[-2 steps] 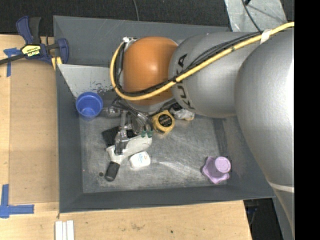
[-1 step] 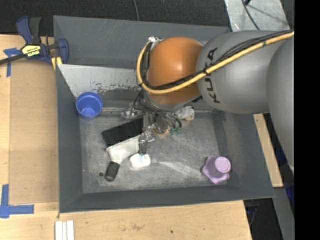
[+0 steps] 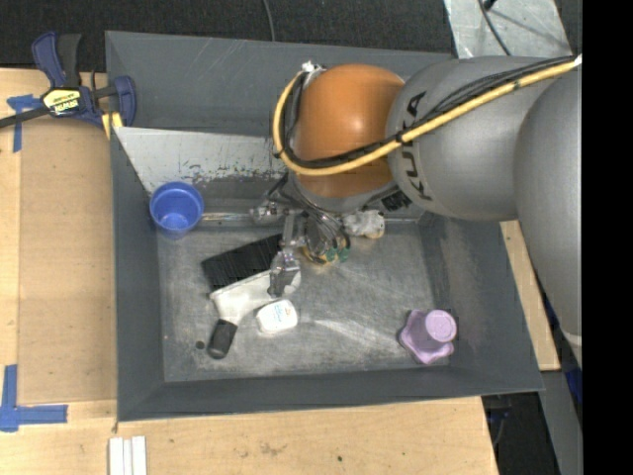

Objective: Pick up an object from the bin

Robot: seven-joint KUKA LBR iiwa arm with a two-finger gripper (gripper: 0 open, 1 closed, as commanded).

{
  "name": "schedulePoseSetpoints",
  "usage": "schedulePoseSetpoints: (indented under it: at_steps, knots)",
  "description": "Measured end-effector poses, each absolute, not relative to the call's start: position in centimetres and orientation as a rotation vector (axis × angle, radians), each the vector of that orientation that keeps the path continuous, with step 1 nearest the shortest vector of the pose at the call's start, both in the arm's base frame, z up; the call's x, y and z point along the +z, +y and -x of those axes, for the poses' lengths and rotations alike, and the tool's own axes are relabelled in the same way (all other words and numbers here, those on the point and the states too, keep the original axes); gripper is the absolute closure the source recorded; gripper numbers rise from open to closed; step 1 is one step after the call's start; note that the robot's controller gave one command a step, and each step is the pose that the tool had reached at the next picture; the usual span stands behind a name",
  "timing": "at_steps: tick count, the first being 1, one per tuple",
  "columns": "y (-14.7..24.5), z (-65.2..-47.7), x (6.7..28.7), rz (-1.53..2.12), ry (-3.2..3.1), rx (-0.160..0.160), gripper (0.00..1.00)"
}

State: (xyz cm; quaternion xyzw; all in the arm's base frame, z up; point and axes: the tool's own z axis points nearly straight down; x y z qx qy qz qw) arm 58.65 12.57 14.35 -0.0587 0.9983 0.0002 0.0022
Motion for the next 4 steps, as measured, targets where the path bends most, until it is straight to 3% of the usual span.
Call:
schedulePoseSetpoints:
  at_steps: [1,2,4]
  knots:
    - [11.4,-59.1,8.5,0.461,3.100,0.000,0.00]
    - [11.8,-60.6,7.1,0.180,3.121,0.005,1.00]
    - [11.8,-60.3,7.7,0.147,3.136,0.001,1.00]
